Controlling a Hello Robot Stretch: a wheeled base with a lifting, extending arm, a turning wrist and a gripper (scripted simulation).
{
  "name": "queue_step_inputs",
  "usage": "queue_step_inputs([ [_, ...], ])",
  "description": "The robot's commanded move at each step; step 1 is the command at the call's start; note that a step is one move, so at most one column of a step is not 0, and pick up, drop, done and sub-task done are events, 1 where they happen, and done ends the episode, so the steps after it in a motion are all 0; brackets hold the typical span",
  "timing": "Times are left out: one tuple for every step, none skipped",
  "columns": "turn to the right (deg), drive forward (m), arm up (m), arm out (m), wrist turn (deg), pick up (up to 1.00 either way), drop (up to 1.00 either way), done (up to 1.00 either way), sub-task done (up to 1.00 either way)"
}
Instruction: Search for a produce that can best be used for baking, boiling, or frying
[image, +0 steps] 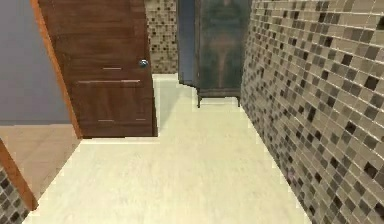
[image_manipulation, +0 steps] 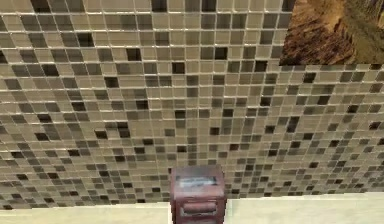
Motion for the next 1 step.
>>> queue_step_inputs([
  [-3.0,0.0,0.0,0.0,0.0,0.0,0.0,0.0,0.0],
])
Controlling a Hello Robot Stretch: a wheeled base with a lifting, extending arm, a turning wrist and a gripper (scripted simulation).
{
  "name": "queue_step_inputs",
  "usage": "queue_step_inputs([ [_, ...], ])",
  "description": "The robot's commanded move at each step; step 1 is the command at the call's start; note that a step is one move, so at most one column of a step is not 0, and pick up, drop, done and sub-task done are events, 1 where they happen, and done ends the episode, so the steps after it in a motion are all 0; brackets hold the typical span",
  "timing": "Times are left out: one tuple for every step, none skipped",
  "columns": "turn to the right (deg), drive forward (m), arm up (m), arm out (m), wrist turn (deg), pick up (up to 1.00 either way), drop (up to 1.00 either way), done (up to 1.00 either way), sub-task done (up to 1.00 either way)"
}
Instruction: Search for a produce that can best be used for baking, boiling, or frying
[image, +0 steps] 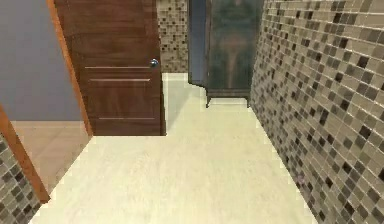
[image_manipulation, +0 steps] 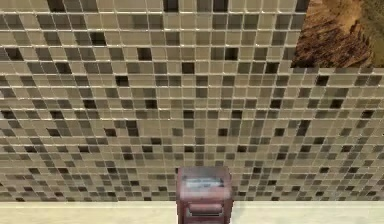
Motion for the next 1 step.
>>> queue_step_inputs([
  [9.0,0.0,0.0,0.0,0.0,0.0,0.0,0.0,0.0],
])
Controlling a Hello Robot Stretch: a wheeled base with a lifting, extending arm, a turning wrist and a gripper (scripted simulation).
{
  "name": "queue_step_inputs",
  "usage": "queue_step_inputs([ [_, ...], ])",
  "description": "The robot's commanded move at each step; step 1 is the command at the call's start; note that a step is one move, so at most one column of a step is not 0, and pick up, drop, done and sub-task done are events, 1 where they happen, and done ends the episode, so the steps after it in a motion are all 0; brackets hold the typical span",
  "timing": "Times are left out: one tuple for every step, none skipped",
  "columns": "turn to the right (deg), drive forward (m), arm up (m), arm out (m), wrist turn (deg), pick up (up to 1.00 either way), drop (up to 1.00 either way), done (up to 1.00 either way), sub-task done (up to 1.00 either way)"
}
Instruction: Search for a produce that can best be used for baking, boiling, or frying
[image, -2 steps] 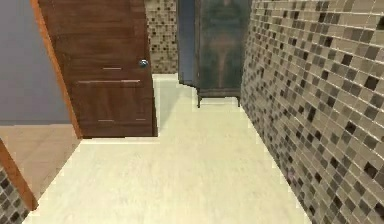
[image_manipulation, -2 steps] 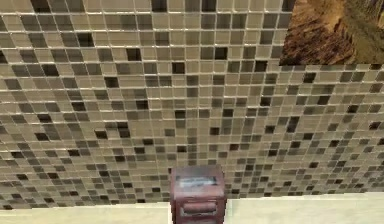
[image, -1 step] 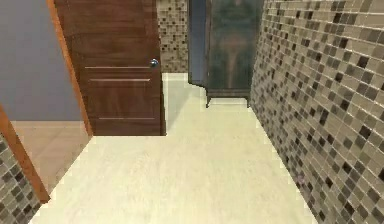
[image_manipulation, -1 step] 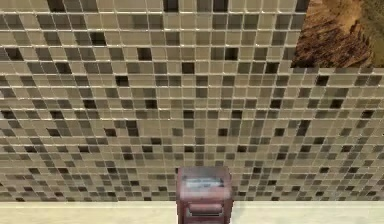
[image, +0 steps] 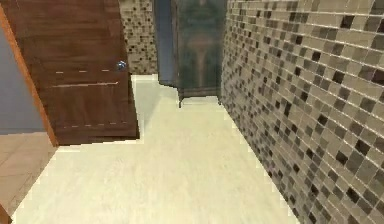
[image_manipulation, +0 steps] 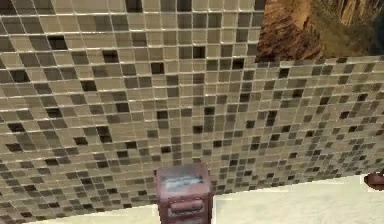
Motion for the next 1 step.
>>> queue_step_inputs([
  [0.0,1.0,0.0,0.0,0.0,0.0,0.0,0.0,0.0],
])
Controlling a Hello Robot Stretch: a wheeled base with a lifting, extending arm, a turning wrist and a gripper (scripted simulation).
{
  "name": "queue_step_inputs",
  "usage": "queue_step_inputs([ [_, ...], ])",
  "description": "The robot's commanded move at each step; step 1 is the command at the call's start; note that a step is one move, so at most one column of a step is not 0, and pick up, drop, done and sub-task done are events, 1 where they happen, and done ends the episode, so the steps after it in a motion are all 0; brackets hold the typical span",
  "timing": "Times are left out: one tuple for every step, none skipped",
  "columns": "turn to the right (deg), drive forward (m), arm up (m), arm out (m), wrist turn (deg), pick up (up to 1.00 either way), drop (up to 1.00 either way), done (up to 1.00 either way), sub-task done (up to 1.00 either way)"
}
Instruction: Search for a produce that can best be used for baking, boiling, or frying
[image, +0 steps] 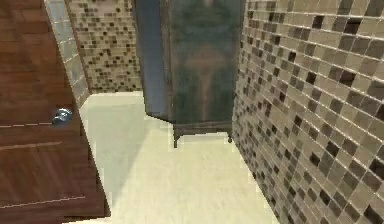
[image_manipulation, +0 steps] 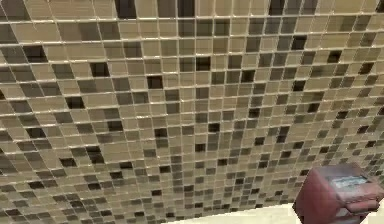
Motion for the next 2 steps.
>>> queue_step_inputs([
  [0.0,0.8,0.0,0.0,0.0,0.0,0.0,0.0,0.0],
  [-39.0,0.0,0.0,0.0,0.0,0.0,0.0,0.0,0.0],
])
